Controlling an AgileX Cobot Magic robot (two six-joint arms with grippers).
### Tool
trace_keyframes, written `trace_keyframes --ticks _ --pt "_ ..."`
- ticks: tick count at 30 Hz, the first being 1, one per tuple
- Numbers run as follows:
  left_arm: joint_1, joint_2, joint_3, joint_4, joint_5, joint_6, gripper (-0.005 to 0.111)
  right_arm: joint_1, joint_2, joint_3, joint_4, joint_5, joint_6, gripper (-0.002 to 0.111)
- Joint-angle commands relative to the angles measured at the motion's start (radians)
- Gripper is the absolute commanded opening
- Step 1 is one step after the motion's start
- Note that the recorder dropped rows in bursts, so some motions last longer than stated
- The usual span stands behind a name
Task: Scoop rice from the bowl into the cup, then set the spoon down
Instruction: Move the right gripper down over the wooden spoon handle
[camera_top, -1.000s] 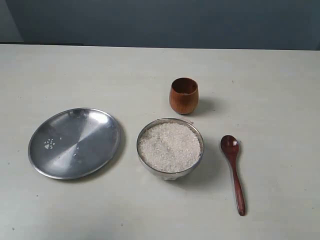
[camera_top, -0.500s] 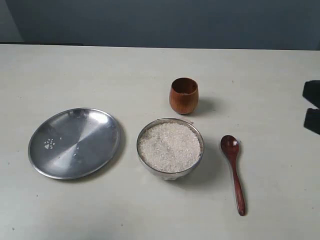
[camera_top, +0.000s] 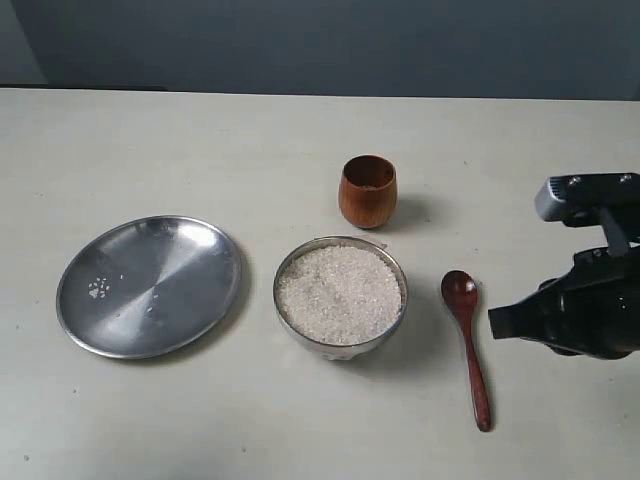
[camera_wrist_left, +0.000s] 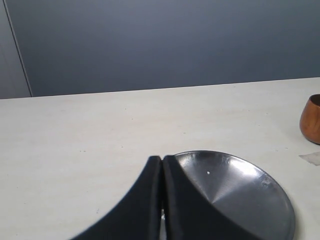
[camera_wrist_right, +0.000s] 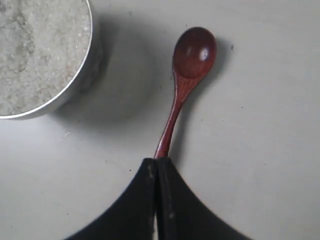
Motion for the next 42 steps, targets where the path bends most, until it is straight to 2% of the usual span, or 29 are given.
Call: trace_keyframes --ticks 1,9,10,13,14,16,20,22,29,42 --pt "-0.007 -0.004 0.004 -0.001 -0.007 -0.004 0.0 0.002 0.059 -0.002 0.062 0.012 -0.055 0.0" --pt "-0.007 -0.004 0.004 0.001 -0.007 -0.004 0.0 0.002 0.142 -0.002 0.073 0.008 -0.08 0.003" --pt "-0.007 -0.004 0.004 0.001 -0.007 -0.004 0.0 0.002 0.152 -0.002 0.073 0.006 -0.08 0.007" --pt "-0.007 -0.004 0.004 0.001 -0.007 -0.002 0.0 0.002 0.193 -0.002 0.079 -0.002 -0.097 0.031" --pt "-0.007 -0.004 0.004 0.001 -0.007 -0.002 0.0 0.002 0.201 -0.002 0.085 -0.006 -0.099 0.034" --pt "-0.007 -0.004 0.004 0.001 -0.007 -0.002 0.0 0.005 0.22 -0.002 0.098 -0.021 -0.099 0.035" --pt "-0.007 -0.004 0.004 0.001 -0.007 -0.002 0.0 0.117 0.308 -0.002 0.098 -0.115 -0.096 0.035" --pt "-0.007 -0.004 0.004 0.001 -0.007 -0.002 0.0 0.141 0.355 -0.002 0.096 -0.176 -0.041 0.035" --pt "-0.007 -0.004 0.004 0.001 -0.007 -0.002 0.0 0.141 0.399 -0.002 -0.173 -0.195 0.204 0.035" --pt "-0.007 -0.004 0.004 0.001 -0.007 0.0 0.0 0.141 0.399 -0.002 -0.175 -0.18 0.216 0.035"
